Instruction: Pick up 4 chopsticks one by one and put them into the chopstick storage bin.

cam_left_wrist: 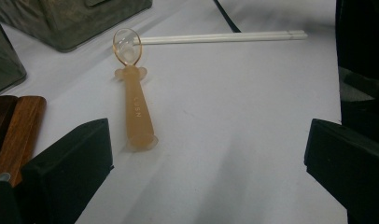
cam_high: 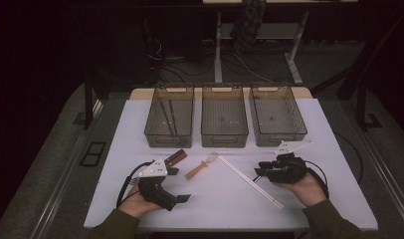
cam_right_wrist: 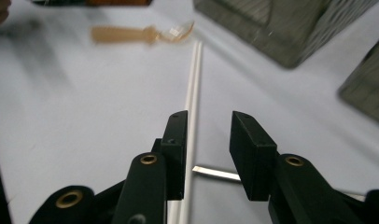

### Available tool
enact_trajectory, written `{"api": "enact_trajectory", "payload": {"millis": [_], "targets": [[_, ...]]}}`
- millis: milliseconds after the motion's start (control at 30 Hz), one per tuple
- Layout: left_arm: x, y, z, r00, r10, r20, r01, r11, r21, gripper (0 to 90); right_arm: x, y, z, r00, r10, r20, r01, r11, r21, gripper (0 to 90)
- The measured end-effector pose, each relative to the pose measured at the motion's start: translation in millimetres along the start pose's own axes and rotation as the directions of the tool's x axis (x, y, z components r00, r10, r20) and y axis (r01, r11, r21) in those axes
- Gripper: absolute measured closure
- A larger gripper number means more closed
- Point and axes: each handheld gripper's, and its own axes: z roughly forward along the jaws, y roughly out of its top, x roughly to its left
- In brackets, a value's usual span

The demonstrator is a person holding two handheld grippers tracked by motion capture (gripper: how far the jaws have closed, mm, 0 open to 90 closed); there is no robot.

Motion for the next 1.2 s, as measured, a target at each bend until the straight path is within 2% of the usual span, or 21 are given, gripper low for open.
{"api": "enact_trajectory", "payload": {"millis": [133, 433, 733, 900, 1067, 1200], "targets": [[-0.7, 0.2, -0.1, 1.0000, 0.002, 0.002, -0.002, 1.0000, 0.001, 0.0, 8.0, -11.9, 3.3, 0.9999, -0.013, -0.006, 0.014, 0.999, 0.044, 66.9], [0.2, 0.5, 2.7, 1.0000, 0.003, 0.008, -0.003, 1.0000, 0.007, 0.0, 12.0, -31.4, 5.4, 0.9999, -0.008, -0.008, 0.009, 0.995, 0.104, 66.9], [-1.0, 1.0, 2.6, 0.9999, 0.006, 0.010, -0.006, 1.0000, 0.006, 0.0, 16.5, -32.9, 15.9, 0.9990, -0.045, 0.004, 0.043, 0.986, 0.159, 68.9], [-0.9, 0.7, 2.2, 0.9999, 0.007, 0.010, -0.007, 0.9999, 0.008, 0.0, 21.0, -32.5, 19.4, 0.9950, -0.096, 0.026, 0.090, 0.978, 0.187, 72.1], [-1.5, 0.9, 2.8, 0.9999, 0.008, 0.011, -0.008, 0.9999, 0.010, 0.0, 24.0, -31.9, 20.4, 0.9894, -0.138, 0.045, 0.126, 0.972, 0.198, 74.7], [-1.9, 0.9, 2.6, 0.9999, 0.008, 0.011, -0.008, 0.9999, 0.009, 0.0, 24.2, -31.8, 20.1, 0.9886, -0.145, 0.043, 0.133, 0.970, 0.202, 75.1]]}}
